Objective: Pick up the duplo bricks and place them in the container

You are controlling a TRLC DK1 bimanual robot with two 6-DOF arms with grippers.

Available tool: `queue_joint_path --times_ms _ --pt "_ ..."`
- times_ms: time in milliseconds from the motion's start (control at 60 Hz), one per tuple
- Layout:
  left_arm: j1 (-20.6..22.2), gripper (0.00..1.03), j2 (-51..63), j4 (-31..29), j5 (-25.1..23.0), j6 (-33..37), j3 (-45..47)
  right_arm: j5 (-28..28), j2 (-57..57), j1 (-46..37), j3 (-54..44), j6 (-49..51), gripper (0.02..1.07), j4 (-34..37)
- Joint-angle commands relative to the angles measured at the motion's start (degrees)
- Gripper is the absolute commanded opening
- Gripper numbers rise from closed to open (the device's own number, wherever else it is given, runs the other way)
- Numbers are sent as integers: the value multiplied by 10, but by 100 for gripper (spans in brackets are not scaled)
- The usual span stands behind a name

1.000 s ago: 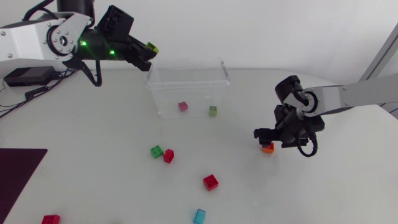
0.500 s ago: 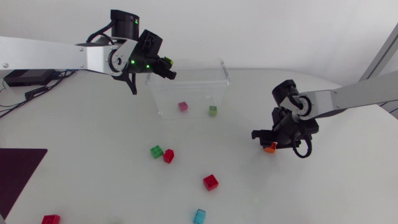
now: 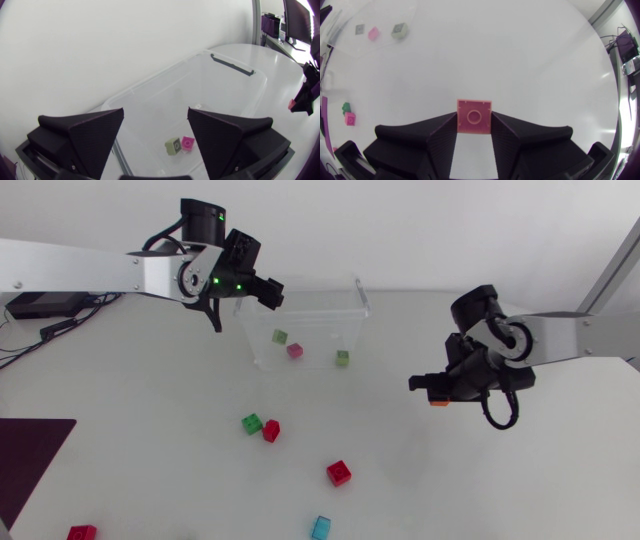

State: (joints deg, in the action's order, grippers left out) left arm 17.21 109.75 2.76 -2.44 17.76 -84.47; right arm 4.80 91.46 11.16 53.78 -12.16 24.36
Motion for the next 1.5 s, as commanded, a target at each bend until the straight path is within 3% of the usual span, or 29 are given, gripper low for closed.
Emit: queue_joint_path --times_ms 0,67,267,583,900,1483 --pt "-5 99 -65 -7 6 -11 26 7 -31 9 15 12 30 17" --pt "-9 99 -107 -22 2 -3 56 7 -45 17 31 16 30 25" --pt "-39 99 -210 -111 -74 54 139 6 -57 49 99 28 30 33" --pt "-71 98 -288 -177 -141 176 300 6 3 109 243 35 30 33" --pt "-47 98 -271 -174 -155 232 394 8 78 142 350 50 30 25" --pt "-12 98 -173 -134 -155 245 418 8 220 165 487 75 31 -9"
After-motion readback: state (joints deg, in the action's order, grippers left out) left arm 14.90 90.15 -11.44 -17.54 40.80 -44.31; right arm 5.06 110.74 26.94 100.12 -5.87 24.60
